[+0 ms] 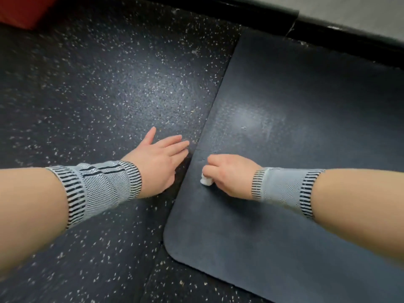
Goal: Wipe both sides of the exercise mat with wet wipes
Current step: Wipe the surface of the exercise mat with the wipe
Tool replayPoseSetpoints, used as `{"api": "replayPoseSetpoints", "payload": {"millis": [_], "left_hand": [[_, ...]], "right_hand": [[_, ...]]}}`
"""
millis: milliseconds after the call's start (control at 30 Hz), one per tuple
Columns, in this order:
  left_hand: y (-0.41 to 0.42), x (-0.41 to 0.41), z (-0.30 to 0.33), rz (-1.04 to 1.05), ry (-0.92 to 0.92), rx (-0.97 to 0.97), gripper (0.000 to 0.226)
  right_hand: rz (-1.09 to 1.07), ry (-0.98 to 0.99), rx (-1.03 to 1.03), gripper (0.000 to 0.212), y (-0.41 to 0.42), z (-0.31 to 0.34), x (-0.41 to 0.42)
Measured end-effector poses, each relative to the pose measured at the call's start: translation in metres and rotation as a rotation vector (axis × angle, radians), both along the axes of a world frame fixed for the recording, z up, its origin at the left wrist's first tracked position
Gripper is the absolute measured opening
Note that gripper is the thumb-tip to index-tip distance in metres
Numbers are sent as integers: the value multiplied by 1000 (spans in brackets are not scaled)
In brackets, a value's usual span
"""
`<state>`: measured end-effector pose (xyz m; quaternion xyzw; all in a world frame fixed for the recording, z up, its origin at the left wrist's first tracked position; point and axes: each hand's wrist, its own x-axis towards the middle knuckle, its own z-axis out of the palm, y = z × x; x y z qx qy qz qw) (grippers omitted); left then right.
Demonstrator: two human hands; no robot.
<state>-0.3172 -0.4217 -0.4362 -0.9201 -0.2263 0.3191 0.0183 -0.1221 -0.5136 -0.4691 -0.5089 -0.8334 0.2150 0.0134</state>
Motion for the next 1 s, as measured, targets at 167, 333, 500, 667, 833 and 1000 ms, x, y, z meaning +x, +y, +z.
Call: {"api": "replayPoseSetpoints", "payload": {"millis": [167, 333, 500, 667, 833, 1000], "left_hand": [[-2, 20, 18, -105, 109, 2, 67], [16, 70, 16, -102, 61, 94, 65], [10, 101, -11, 114, -19, 36, 71], [-1, 102, -28, 200, -97, 36, 73], [3, 103, -25, 222, -154, 21, 72], [5, 99, -31, 228, -211, 14, 72]], "right_hand": [[-418, -14, 120, 21, 35, -9, 30], [-128, 174, 31, 17, -20, -12, 0], [-354, 18, 74, 19, 5, -12, 64], [-454, 8, 192, 19, -7, -19, 92], [-43, 158, 64, 20, -55, -15, 87], [-687, -147, 170, 22, 13, -10, 171]]}}
